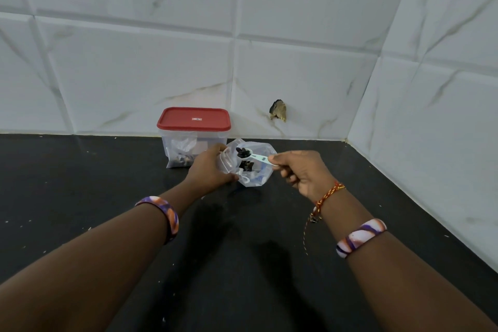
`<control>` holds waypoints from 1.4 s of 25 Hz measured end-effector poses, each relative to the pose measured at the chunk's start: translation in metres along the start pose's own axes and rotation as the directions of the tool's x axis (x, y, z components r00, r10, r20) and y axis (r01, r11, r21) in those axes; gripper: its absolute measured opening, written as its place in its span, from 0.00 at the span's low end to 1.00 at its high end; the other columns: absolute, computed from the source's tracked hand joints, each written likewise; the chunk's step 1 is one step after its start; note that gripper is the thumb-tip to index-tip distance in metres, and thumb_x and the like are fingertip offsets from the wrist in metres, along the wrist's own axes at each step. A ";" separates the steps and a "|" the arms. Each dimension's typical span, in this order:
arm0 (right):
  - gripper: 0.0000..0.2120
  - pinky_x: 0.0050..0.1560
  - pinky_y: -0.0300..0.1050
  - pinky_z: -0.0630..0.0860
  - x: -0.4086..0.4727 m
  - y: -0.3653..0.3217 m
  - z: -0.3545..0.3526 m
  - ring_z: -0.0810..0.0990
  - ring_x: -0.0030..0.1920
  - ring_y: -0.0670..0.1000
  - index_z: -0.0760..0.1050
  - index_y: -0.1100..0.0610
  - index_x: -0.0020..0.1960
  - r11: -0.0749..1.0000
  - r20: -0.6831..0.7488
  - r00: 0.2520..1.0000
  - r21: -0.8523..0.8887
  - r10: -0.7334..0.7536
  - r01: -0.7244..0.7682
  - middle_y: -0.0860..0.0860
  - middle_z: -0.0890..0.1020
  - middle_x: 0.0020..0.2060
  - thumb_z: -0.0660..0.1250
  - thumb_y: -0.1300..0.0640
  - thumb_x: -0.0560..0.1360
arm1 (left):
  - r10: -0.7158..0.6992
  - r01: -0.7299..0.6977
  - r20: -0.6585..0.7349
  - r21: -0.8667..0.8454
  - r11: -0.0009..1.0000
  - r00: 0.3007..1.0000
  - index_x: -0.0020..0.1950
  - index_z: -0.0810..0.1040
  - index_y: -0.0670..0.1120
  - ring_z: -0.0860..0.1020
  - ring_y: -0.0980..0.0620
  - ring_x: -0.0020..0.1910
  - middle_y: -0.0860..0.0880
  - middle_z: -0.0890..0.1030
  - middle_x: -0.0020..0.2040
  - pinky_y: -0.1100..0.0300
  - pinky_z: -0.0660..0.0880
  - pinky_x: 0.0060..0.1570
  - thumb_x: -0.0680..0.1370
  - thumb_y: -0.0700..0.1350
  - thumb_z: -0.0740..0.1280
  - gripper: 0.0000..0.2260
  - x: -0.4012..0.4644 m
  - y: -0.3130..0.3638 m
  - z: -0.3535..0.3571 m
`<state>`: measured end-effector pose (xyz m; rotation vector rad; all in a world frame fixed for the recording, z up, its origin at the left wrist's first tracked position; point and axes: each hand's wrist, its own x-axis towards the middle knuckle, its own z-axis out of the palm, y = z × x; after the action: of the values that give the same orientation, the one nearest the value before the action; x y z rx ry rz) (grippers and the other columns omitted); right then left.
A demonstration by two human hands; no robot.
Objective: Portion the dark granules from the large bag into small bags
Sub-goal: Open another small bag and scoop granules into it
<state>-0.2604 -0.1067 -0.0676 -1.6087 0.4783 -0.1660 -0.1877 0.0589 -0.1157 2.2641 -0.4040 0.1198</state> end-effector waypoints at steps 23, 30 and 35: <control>0.04 0.32 0.35 0.71 0.037 0.033 0.001 0.76 0.32 0.45 0.83 0.63 0.40 0.824 -0.099 0.873 -0.397 -0.477 0.405 0.52 0.81 0.32 0.69 0.64 0.70 | -0.323 0.294 -0.202 -0.161 0.942 0.925 0.60 0.70 0.40 0.76 0.43 0.57 0.42 0.77 0.57 0.53 0.75 0.50 0.71 0.40 0.70 0.19 0.028 0.007 0.021; 0.11 0.47 0.47 0.74 0.056 0.033 0.058 0.79 0.51 0.58 0.78 0.64 0.52 0.126 0.337 0.737 -0.860 -0.586 0.494 0.59 0.82 0.50 0.61 0.60 0.77 | -0.259 0.201 -0.223 -0.254 0.946 0.940 0.52 0.73 0.43 0.77 0.48 0.50 0.49 0.76 0.47 0.56 0.75 0.48 0.70 0.42 0.71 0.14 0.035 0.007 0.018; 0.13 0.47 0.44 0.72 0.092 0.039 0.055 0.79 0.51 0.57 0.79 0.65 0.52 0.476 0.110 0.894 -0.815 -0.434 0.331 0.58 0.81 0.49 0.62 0.58 0.74 | -0.261 0.146 -0.154 -0.524 0.839 0.953 0.51 0.74 0.45 0.78 0.50 0.49 0.49 0.78 0.46 0.62 0.75 0.44 0.68 0.37 0.72 0.15 0.061 0.029 0.019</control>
<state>-0.1644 -0.0942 -0.1278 -2.6641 0.2601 -0.4258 -0.1408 0.0118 -0.0940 1.7302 -0.0551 0.1340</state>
